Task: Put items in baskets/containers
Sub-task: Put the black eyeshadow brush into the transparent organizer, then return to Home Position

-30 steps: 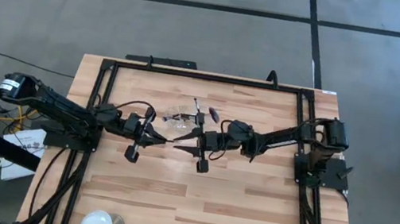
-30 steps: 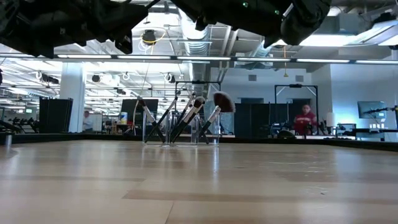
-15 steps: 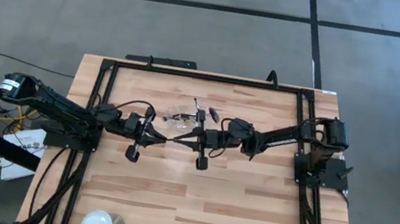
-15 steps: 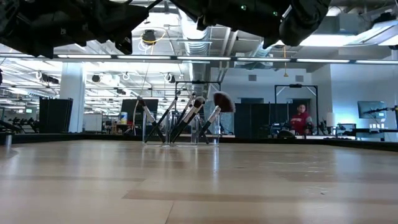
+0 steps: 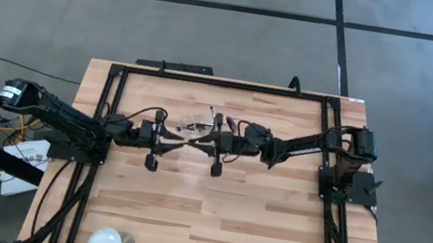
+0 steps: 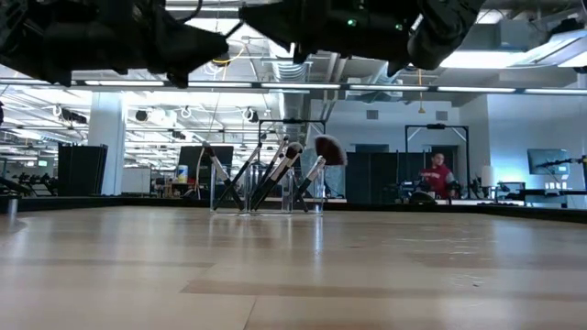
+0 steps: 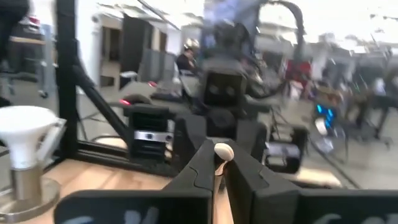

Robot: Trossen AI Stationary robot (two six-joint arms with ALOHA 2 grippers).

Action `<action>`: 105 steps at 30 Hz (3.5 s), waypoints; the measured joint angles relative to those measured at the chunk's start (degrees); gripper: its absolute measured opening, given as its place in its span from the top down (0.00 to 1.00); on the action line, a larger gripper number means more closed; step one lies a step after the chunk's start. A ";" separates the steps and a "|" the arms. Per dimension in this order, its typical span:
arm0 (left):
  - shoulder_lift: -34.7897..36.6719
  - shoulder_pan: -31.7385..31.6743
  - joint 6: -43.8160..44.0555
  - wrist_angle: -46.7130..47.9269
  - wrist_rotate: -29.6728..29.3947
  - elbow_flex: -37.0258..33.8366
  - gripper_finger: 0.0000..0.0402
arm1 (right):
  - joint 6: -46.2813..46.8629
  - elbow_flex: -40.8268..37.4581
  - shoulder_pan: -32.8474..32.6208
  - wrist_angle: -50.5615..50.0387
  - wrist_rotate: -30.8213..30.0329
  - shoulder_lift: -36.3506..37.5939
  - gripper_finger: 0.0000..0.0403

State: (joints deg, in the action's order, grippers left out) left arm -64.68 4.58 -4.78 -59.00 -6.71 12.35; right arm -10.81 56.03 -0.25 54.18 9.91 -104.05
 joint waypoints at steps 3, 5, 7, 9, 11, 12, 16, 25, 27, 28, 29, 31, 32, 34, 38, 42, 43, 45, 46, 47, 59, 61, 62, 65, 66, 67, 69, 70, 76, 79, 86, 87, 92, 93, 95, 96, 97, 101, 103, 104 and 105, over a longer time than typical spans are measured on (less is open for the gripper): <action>-0.01 0.00 -1.93 0.39 -5.39 -0.01 0.76 | 1.69 2.33 1.05 -5.96 -1.80 0.00 0.99; -0.01 -0.02 -2.27 1.12 -8.32 -0.01 0.76 | 1.72 4.40 1.37 -11.47 -3.65 0.02 0.98; -0.01 -0.04 -2.29 1.98 -10.58 -0.01 0.76 | 0.31 6.84 1.39 -18.65 -6.95 0.02 0.97; 0.06 -0.12 -2.27 3.16 -13.37 0.03 0.76 | -1.88 9.34 1.22 -26.50 -10.07 -0.11 0.96; 0.06 -0.19 -1.92 5.67 -16.10 0.03 0.76 | -3.90 11.79 1.12 -32.74 -13.21 -0.18 0.96; 0.06 -0.11 -1.41 7.01 -16.96 0.03 0.76 | -4.43 12.90 1.11 -34.73 -14.93 -0.17 0.96; 0.04 -0.14 2.35 11.98 -18.83 0.03 0.76 | -4.63 14.77 2.14 -37.07 -21.24 -0.11 0.99; 0.03 3.31 7.20 14.42 -18.51 0.02 0.76 | 0.30 14.90 7.71 -37.01 -20.05 -0.79 0.98; 0.03 4.32 7.20 14.42 -18.49 0.01 0.76 | 0.34 14.88 8.80 -37.46 -17.36 -1.30 0.99; 0.03 4.75 7.22 14.42 -18.48 0.01 0.76 | 0.49 14.85 9.24 -37.57 -16.40 -1.33 0.99; 0.03 5.11 7.22 14.42 -18.46 0.01 0.76 | 0.74 14.87 9.44 -37.36 -15.85 -1.38 0.98; 0.03 5.58 7.22 14.42 -18.35 0.01 0.76 | 0.94 15.09 9.44 -36.88 -15.83 -1.95 0.98; 0.03 5.65 7.20 14.42 -18.32 0.01 0.76 | 0.94 14.88 9.63 -37.82 -15.71 -1.97 0.98; 0.03 5.62 7.21 14.42 -18.34 0.01 0.76 | 0.92 14.82 9.76 -37.80 -15.00 -2.25 0.98; 0.03 5.62 7.20 14.44 -18.33 0.01 0.76 | 1.78 14.95 9.74 -38.32 -12.79 -2.23 0.98; 0.03 5.62 6.79 14.44 -18.35 0.01 0.76 | 2.53 14.93 9.74 -39.71 -12.79 -2.23 0.98; 0.03 5.62 6.75 14.45 -18.35 0.01 0.76 | 2.88 14.93 9.83 -40.52 -12.81 -2.23 0.98; 0.03 5.62 6.71 14.44 -18.35 0.01 0.76 | 3.75 14.93 10.13 -41.59 -12.81 -2.23 0.98; 0.03 5.62 6.67 14.44 -18.35 0.01 0.76 | 4.37 14.93 10.14 -41.92 -12.83 -2.23 0.98; 0.03 5.62 6.64 14.44 -18.35 0.01 0.76 | 4.86 14.93 10.22 -42.05 -12.83 -2.23 0.98; 0.03 5.62 6.59 14.44 -18.35 -0.01 0.76 | 6.93 14.93 10.40 -44.76 -12.76 -2.23 0.95; 0.03 5.62 6.59 14.42 -18.35 -0.01 0.76 | 7.18 14.93 10.40 -44.81 -12.71 -2.23 0.96; 0.03 5.62 6.59 14.42 -18.35 -0.01 0.76 | 7.70 14.93 10.33 -44.81 -12.65 -2.21 0.96; 0.03 5.62 6.59 14.42 -18.35 -0.03 0.76 | 7.87 14.93 10.25 -45.15 -12.63 -2.23 0.96; 0.03 5.62 6.59 14.40 -18.35 -0.03 0.76 | 7.87 14.93 10.25 -45.18 -12.63 -2.21 0.95; 0.03 5.62 6.59 14.40 -18.35 -0.03 0.76 | 7.87 14.93 10.25 -45.20 -12.63 -2.21 0.94; 0.03 5.62 6.59 14.40 -18.35 -0.03 0.76 | 7.87 14.93 10.25 -45.20 -12.63 -2.21 0.91; 0.03 5.62 6.59 14.40 -18.35 -0.03 0.76 | 7.87 14.93 10.25 -45.20 -12.63 -2.21 0.89; 0.01 5.62 6.59 14.37 -18.35 -0.03 0.76 | 7.87 14.93 10.25 -45.23 -12.66 -2.21 0.83; 0.01 5.62 6.59 14.31 -18.35 -0.03 0.76 | 7.85 14.93 10.02 -45.23 -12.72 -2.21 0.80; 0.01 5.62 6.59 14.14 -18.35 -0.03 0.76 | 7.85 14.91 9.96 -45.21 -12.70 -2.16 0.73; 0.01 5.62 6.58 14.14 -18.35 -0.03 0.76 | 7.85 14.91 9.92 -45.20 -12.71 -2.16 0.72; 0.01 5.62 6.57 14.14 -18.35 -0.03 0.76 | 7.79 14.93 8.95 -44.55 -12.81 -2.10 0.66; 0.14 5.62 6.58 14.17 -18.35 -0.03 0.76 | 7.55 15.19 8.60 -44.90 -12.81 -1.82 0.65; 1.20 5.62 6.56 14.18 -18.35 -0.05 0.76 | 7.31 16.17 7.77 -45.85 -12.81 -0.87 0.64; 2.21 5.62 6.56 14.33 -18.35 -0.07 0.76 | 6.61 16.57 7.34 -47.28 -12.81 0.31 0.63; 3.45 5.62 6.54 14.36 -18.35 -0.08 0.76 | 5.32 17.16 6.87 -49.28 -12.82 1.59 0.63; 11.76 6.12 4.06 18.37 -18.47 -0.01 0.76 | 3.62 19.45 5.18 -63.30 -14.66 9.41 0.64; 17.30 6.70 2.17 23.42 -18.74 -0.03 0.76 | 4.79 18.46 4.21 -69.06 -16.23 14.19 0.65; 20.34 6.91 1.96 26.21 -19.29 -0.03 0.76 | 4.47 16.94 3.71 -70.17 -16.33 16.67 0.66; 23.52 7.15 2.00 28.67 -20.33 -0.05 0.76 | 3.43 14.87 3.29 -70.44 -16.35 19.05 0.66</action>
State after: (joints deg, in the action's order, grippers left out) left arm -41.16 11.73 -2.79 -30.33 -27.05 12.30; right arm -7.38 70.89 3.04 -16.27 -6.44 -85.00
